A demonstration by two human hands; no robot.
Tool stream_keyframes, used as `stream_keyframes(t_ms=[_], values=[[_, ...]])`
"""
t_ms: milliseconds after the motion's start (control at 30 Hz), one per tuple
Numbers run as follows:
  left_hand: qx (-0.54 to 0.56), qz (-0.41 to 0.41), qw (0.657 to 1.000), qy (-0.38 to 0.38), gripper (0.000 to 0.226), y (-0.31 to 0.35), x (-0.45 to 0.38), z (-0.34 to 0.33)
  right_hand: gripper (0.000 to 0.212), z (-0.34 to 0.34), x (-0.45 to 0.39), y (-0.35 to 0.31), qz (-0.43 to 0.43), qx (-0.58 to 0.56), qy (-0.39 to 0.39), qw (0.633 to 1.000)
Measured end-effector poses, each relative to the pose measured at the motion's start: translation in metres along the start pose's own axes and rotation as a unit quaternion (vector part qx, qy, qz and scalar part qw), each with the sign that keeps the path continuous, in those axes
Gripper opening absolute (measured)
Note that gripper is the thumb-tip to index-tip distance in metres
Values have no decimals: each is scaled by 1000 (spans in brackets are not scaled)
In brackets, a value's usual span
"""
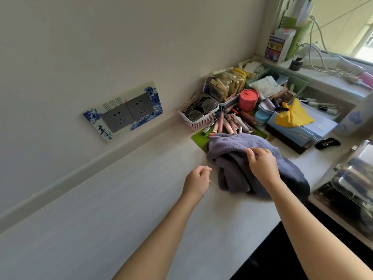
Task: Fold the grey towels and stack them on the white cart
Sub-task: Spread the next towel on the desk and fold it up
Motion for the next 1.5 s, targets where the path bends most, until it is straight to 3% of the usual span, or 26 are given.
stream_keyframes(t_ms=[133, 333, 500, 567, 633, 733, 800, 867, 967, 1133, 1233, 1300, 1400, 1500], values=[[33, 13, 999, 12, 31, -7, 13, 20, 28, 2, 49, -42, 61, -20, -13, 998], [206, 62, 977, 3, 29, -18, 52, 55, 23, -27, 151, -110, 141, -82, -90, 982], [439, 123, 890, 30, 35, -56, 91, 94, 25, -70, 219, -137, 114, -151, -222, 957], [444, 126, 886, 53, 26, -77, 107, 113, 26, -93, 244, -142, 98, -187, -285, 935], [432, 120, 890, 84, 21, -97, 122, 132, 26, -112, 265, -144, 103, -184, -297, 931], [434, 122, 876, 171, 25, -128, 150, 166, 22, -132, 279, -139, 111, -128, -203, 964], [440, 127, 860, 226, 31, -158, 168, 185, 31, -149, 289, -135, 94, -76, -166, 979], [449, 135, 844, 259, 33, -182, 191, 203, 43, -176, 304, -129, 41, -36, -212, 976], [464, 146, 817, 310, 34, -210, 225, 234, 49, -216, 341, -134, -33, -96, -347, 933], [481, 127, 783, 374, 40, -236, 267, 280, 41, -248, 382, -167, 6, -152, -419, 895], [439, 86, 798, 404, 40, -251, 288, 309, 32, -263, 411, -201, 56, -173, -453, 873], [373, 57, 839, 393, 29, -248, 294, 317, 24, -267, 422, -221, 72, -187, -474, 858], [318, 20, 869, 379, 16, -243, 306, 326, 18, -281, 442, -256, 122, -146, -497, 847], [280, 21, 883, 377, 34, -240, 315, 331, 22, -288, 461, -293, 210, -46, -501, 838]])
Point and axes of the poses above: each hand's wrist, its own x-axis away from the middle knuckle, its own z-axis out of the back of the hand, y = z × x, the point moved 8 cm from there along -x, towards the middle knuckle, and after that the axes turned 12 degrees about -z, right-handed, at the moved point
